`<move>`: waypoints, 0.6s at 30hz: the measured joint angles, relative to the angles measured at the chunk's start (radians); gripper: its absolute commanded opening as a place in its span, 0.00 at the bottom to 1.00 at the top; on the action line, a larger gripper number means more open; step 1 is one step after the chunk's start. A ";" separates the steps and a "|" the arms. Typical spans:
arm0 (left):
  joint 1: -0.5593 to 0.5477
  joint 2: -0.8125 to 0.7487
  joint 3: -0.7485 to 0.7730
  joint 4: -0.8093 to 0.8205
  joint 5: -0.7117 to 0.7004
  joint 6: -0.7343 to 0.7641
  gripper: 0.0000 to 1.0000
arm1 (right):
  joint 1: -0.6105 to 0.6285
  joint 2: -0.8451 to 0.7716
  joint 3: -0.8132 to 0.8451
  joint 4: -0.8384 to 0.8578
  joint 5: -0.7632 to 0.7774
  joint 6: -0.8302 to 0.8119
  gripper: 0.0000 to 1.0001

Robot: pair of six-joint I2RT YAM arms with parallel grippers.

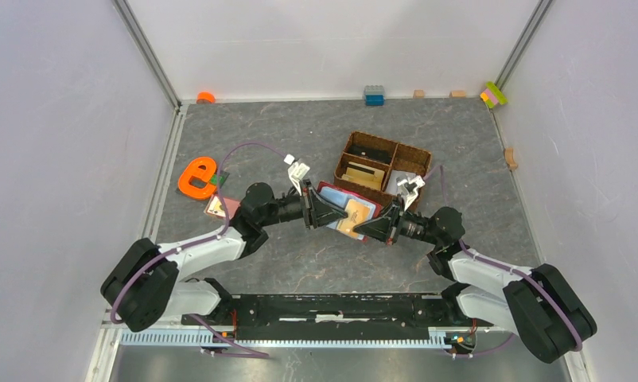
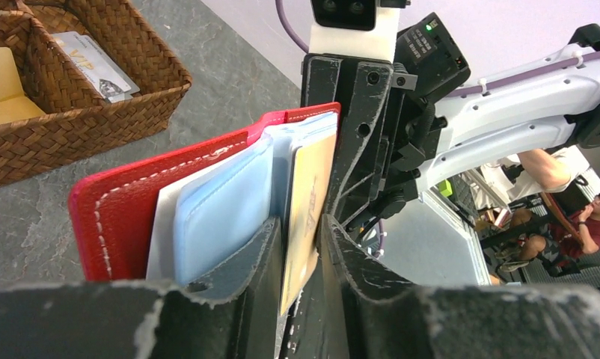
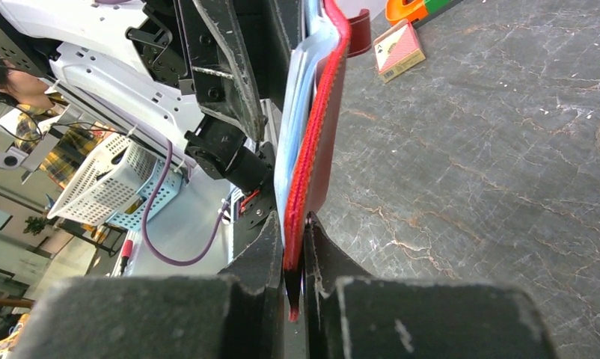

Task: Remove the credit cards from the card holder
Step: Remove the credit card from the card holder.

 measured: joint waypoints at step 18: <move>0.009 0.049 0.048 -0.079 0.048 0.038 0.02 | -0.006 -0.037 0.000 -0.091 -0.006 -0.031 0.26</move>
